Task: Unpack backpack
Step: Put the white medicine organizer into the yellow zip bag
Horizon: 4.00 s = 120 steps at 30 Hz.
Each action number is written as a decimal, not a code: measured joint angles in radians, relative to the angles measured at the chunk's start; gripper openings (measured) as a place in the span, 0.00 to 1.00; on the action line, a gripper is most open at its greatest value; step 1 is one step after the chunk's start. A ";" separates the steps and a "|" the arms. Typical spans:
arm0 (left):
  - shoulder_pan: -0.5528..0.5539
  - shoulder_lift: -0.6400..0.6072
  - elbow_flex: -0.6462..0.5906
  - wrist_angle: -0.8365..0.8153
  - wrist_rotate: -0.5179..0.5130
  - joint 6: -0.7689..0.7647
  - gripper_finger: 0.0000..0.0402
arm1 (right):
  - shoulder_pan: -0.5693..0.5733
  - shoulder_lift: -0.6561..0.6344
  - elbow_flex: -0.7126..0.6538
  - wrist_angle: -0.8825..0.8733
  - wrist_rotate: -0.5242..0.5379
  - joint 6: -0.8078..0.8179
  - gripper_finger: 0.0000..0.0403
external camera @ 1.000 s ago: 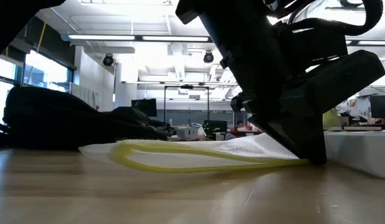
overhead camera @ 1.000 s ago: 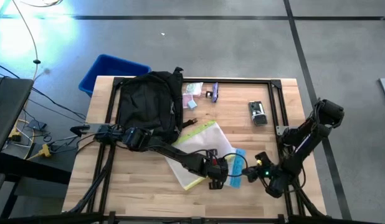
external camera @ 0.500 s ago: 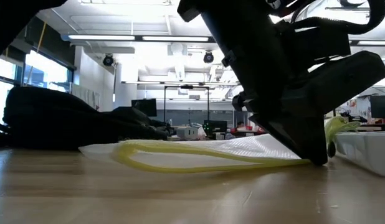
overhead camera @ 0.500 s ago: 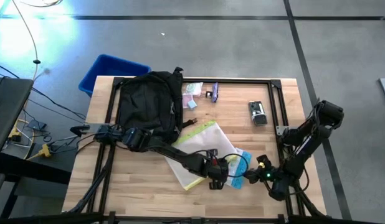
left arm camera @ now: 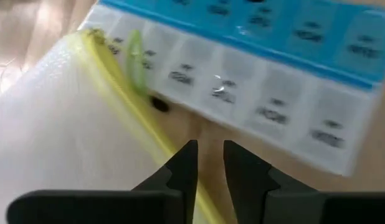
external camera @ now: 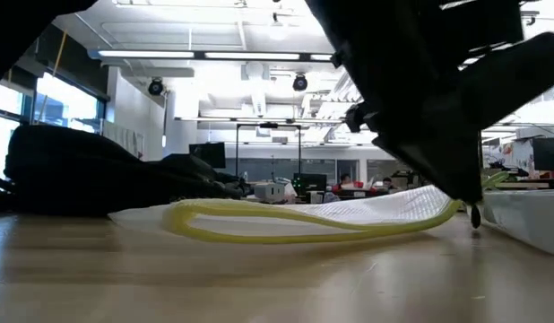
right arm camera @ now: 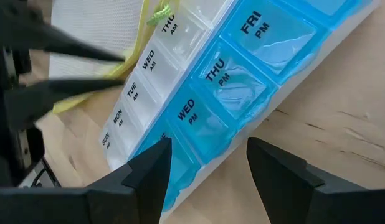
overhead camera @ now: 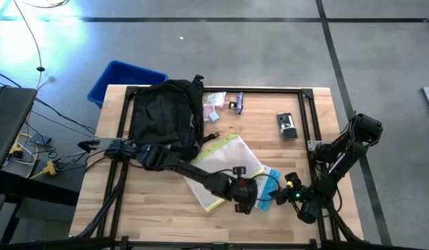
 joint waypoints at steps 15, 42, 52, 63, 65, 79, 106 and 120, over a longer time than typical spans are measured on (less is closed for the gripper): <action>-0.016 -0.009 0.003 0.105 0.041 0.027 0.03 | 0.000 0.000 0.000 0.000 0.005 -0.018 0.49; 0.005 0.019 -0.018 0.038 0.028 -0.018 0.00 | -0.069 -0.002 0.001 0.019 0.094 -0.055 0.49; -0.005 0.030 -0.025 0.094 0.055 0.000 0.00 | -0.167 0.000 0.000 0.088 0.059 -0.246 0.49; -0.019 -0.040 0.020 0.018 0.022 0.131 0.00 | -0.151 -0.007 0.003 0.115 0.042 -0.341 0.29; -0.033 -0.071 0.045 -0.035 -0.009 0.144 0.00 | -0.124 -0.018 0.003 0.101 0.035 -0.346 0.29; -0.154 -0.204 0.046 -0.676 -0.043 -0.078 0.00 | 0.151 -0.075 0.059 0.030 0.279 -0.336 0.29; -0.262 -0.201 -0.221 -0.384 0.033 -0.237 0.42 | 0.236 -0.051 0.196 0.038 0.565 -0.665 0.29; -0.246 -0.200 -0.296 -0.395 0.045 -0.309 0.23 | 0.231 -0.051 0.196 0.044 0.550 -0.671 0.29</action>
